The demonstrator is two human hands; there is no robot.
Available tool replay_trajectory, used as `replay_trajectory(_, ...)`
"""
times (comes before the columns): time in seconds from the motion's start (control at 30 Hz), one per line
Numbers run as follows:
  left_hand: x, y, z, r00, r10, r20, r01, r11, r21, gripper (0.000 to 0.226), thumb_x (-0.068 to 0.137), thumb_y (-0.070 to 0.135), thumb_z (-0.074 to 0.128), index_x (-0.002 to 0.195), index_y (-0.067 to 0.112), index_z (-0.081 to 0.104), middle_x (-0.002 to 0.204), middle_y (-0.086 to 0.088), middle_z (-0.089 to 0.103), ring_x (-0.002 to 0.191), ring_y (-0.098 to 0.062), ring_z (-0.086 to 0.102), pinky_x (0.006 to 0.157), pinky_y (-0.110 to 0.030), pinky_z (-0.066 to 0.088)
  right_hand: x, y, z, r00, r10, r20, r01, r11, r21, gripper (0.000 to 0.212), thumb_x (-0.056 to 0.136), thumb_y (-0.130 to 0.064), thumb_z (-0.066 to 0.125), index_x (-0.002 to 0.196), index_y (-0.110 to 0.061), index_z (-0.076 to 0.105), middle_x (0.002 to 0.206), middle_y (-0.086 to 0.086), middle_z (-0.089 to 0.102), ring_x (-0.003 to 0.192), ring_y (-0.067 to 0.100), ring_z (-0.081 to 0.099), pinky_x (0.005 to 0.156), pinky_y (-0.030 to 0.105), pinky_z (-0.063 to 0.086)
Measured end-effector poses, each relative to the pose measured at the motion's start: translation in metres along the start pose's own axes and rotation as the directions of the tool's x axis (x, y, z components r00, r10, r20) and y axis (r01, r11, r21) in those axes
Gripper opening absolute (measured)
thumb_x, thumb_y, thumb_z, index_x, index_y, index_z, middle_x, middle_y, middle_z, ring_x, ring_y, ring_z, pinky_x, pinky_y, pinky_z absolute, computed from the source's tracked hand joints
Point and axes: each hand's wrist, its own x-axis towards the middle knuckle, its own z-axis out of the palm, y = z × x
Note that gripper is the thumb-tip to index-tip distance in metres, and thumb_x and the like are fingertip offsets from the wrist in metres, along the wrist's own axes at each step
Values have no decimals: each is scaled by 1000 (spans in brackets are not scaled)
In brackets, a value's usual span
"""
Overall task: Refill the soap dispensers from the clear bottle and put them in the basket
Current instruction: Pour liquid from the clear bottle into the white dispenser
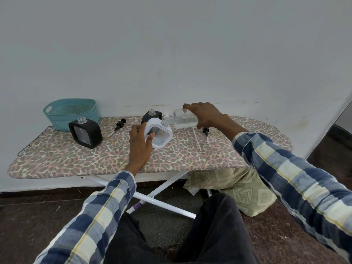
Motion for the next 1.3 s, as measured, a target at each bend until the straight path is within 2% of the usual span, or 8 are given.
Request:
replay_trajectory(0.13, 3, 0, -6, 999, 25, 30, -27, 997, 76, 49, 108, 33, 56, 154, 21, 43, 132, -9, 47, 119, -29, 48, 99, -51, 49, 1, 0, -1, 1000, 4, 2, -4, 1000, -9, 81, 67, -12, 88, 132, -29, 43, 99, 0, 60, 83, 26, 53, 72, 36, 36)
replay_trajectory(0.27, 14, 2, -21, 987, 123, 103, -138, 978, 154, 63, 106, 29, 61, 162, 26, 34, 127, -14, 53, 110, -31, 54, 90, -47, 50, 0, 0, -1, 1000, 8, 5, -8, 1000, -11, 80, 67, -10, 87, 133, -28, 44, 93, -3, 55, 80, 25, 50, 71, 35, 34)
replay_trajectory(0.43, 28, 4, -37, 959, 187, 215, -227, 957, 180, 61, 104, 32, 63, 160, 27, 38, 125, -13, 55, 105, -34, 59, 80, -45, 53, 0, 1, -1, 1000, 4, -1, -4, 1000, -9, 80, 68, -11, 88, 132, -29, 44, 94, -3, 55, 81, 25, 51, 71, 35, 34)
replay_trajectory(0.53, 34, 8, -44, 948, 202, 244, -241, 961, 138, 60, 101, 31, 69, 155, 25, 43, 130, -10, 59, 107, -34, 64, 81, -43, 53, -1, 1, -1, 1000, 7, -4, -7, 1000, -12, 80, 68, -11, 88, 133, -29, 44, 92, -4, 53, 80, 24, 50, 70, 35, 33)
replay_trajectory(0.73, 43, 14, -51, 937, 172, 303, -221, 966, 136, 64, 97, 31, 76, 152, 29, 45, 137, -5, 64, 109, -33, 69, 86, -47, 60, -2, 3, 0, 1000, 15, 2, -15, 1000, -14, 80, 68, -11, 88, 133, -29, 44, 91, -5, 51, 80, 24, 48, 71, 36, 33)
replay_trajectory(0.9, 46, 15, -52, 938, 158, 308, -211, 967, 146, 66, 95, 33, 78, 151, 33, 44, 132, -2, 66, 104, -29, 70, 84, -43, 60, -2, 3, 1, 1000, 17, 2, -17, 1000, -21, 80, 68, -10, 87, 133, -29, 44, 91, -5, 51, 81, 24, 48, 71, 35, 31)
replay_trajectory(1.3, 46, 15, -54, 941, 135, 311, -181, 976, 122, 66, 95, 33, 78, 151, 38, 44, 131, -1, 65, 107, -27, 68, 89, -46, 59, 1, 2, 0, 1000, 18, -1, -18, 999, -30, 82, 68, -10, 88, 134, -29, 42, 92, -4, 51, 82, 25, 48, 71, 35, 31)
